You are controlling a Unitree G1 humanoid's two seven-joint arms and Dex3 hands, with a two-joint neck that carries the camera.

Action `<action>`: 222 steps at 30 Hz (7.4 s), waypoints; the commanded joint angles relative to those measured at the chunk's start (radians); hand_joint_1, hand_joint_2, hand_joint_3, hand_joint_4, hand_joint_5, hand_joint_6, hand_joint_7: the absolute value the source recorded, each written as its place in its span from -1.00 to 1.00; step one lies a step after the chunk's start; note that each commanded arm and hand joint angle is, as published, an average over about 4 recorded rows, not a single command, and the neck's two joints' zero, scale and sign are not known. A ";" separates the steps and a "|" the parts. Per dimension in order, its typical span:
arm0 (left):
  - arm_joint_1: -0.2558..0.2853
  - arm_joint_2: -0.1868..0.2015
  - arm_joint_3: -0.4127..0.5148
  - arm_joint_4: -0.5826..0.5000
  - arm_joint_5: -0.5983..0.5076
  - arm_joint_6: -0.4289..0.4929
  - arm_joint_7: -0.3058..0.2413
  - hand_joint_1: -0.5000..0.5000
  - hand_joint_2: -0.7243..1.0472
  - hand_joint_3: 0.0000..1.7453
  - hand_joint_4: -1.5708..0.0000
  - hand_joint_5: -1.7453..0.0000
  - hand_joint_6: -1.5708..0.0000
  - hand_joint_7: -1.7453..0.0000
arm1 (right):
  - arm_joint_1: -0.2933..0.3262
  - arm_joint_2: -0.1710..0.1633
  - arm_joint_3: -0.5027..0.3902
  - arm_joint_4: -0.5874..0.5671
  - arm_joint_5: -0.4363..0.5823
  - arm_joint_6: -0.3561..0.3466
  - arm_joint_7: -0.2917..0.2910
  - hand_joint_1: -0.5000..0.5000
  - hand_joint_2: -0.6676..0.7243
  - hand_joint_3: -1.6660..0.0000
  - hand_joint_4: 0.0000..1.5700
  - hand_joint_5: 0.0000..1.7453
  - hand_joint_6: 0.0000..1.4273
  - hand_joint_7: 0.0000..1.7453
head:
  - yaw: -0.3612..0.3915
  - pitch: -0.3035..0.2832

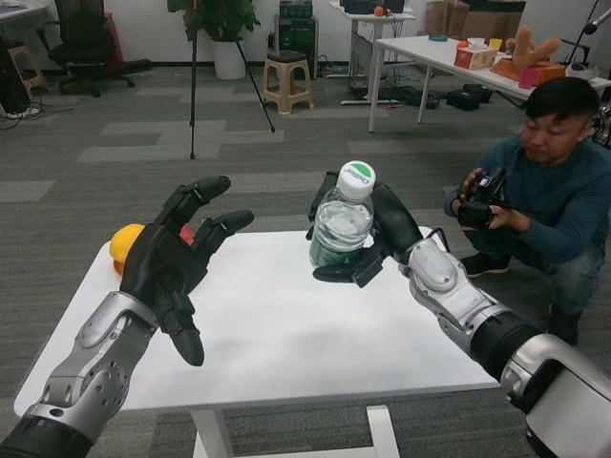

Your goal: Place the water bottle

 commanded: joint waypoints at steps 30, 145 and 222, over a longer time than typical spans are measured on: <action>0.007 -0.007 0.005 0.002 0.001 -0.006 -0.003 -0.56 -0.70 -0.90 1.00 -0.18 1.00 -0.28 | 0.062 0.125 -0.006 0.423 0.009 -0.016 -0.094 0.90 -0.25 -0.14 1.00 0.33 0.45 0.76 | -0.048 -0.017; 0.016 -0.017 0.004 0.006 -0.004 -0.008 -0.009 -0.51 -0.70 -0.90 1.00 -0.18 1.00 -0.28 | 0.208 0.191 -0.084 0.591 0.006 -0.020 -0.069 -0.77 0.61 0.95 -0.83 0.14 -0.95 -0.26 | -0.052 -0.048; 0.022 -0.017 0.013 -0.003 -0.004 -0.013 -0.007 -0.51 -0.70 -0.90 1.00 -0.18 1.00 -0.28 | 0.571 0.015 -0.585 -0.553 -0.017 -0.022 -0.054 -1.00 0.73 0.93 -1.00 -1.00 -1.00 -1.00 | -0.037 -0.041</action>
